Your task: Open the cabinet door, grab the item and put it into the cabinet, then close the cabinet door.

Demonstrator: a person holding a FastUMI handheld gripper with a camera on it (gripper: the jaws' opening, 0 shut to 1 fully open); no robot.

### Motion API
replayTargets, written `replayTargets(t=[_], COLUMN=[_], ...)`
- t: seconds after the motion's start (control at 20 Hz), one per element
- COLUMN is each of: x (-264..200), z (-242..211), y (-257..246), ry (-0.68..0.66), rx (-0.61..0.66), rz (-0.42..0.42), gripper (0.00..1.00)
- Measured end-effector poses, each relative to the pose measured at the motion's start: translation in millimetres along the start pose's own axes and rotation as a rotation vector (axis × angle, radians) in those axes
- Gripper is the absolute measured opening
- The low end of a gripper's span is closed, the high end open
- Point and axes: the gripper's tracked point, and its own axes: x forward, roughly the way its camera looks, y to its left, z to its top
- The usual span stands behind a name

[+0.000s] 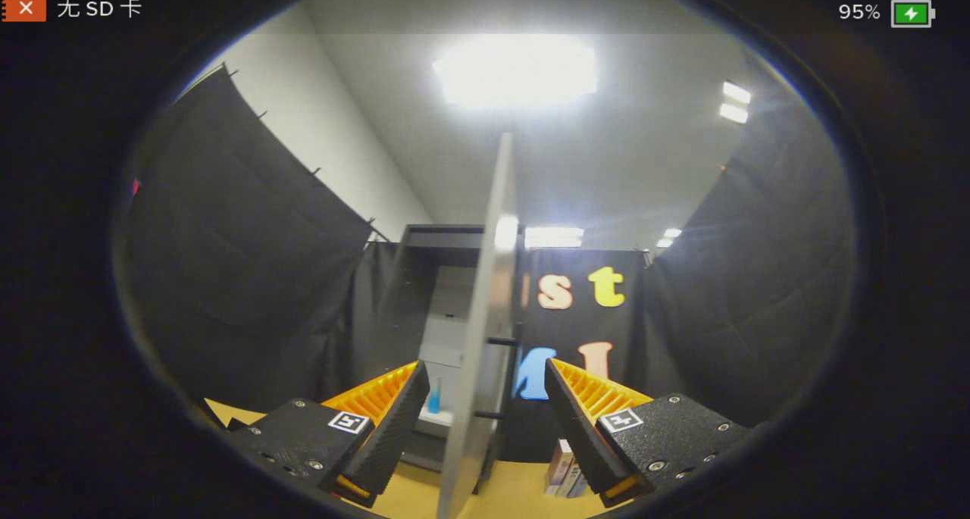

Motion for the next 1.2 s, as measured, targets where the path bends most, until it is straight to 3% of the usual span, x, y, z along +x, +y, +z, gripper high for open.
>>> replayTargets(t=[0.1,0.3,0.55,0.75,0.95,1.2], x=[18.3,26.0,32.8,43.7,69.9,90.0], z=[-36.3,-80.9,-75.6,-83.4,-104.4,-149.5], y=[-23.0,22.6,37.1,91.5,117.1,153.8], ry=[0.104,0.259,0.204,0.221,0.2,0.255], rx=[0.058,0.254,0.139,0.165,0.109,0.175], rz=[-0.04,0.097,0.117,0.203,0.199,0.232], gripper=[0.94,0.93,0.93,0.92,0.93,0.92])
